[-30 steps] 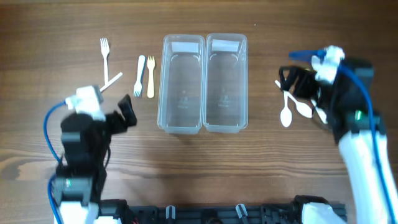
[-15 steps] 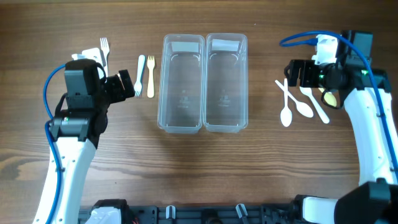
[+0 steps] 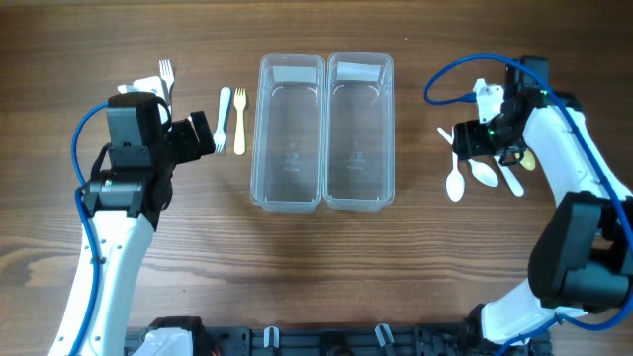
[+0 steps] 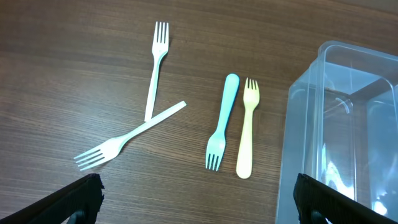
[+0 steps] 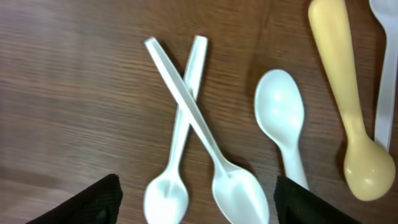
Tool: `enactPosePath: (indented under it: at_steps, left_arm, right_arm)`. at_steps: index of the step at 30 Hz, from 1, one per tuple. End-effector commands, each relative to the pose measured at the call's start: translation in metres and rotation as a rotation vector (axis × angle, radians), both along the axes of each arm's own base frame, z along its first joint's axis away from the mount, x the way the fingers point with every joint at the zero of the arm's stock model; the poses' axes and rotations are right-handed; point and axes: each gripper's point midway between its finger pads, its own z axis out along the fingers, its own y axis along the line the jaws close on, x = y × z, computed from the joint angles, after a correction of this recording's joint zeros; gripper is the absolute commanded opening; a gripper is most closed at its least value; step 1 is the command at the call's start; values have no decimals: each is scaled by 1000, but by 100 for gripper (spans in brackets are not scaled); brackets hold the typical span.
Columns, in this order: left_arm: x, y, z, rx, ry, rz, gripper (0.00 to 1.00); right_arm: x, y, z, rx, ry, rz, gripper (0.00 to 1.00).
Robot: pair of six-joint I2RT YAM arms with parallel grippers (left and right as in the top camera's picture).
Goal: Pack container
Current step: 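Move the right gripper over the spoons and grasp a white spoon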
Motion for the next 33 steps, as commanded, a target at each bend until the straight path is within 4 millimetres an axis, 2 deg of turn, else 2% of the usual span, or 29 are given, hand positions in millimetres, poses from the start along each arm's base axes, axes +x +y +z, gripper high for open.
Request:
enactPosePath:
  at_steps: [1,15,20,22,28,33]
  left_arm:
    - [3,4,7,26,-13,0,100]
    - [3,4,7,26,-13,0,100]
    - [3,4,7,26,-13,0,100]
    - [3,4,7,26,-13,0,100]
    - [3,4,7,26,-13,0,100]
    - [3,4,7,26,-13,0,100]
  right_arm:
    - [2,-12,-5,-63,17,32,75]
    - [6,-16,-40,-82,72,79,64]
    - [6,-16,-53,-75,92,63,52]
    - [5,-16,-55,-74,99,64,46]
    - [6,-16,-56,-73,98,57,45]
    - [10,-17,-56,-74,80,37,37]
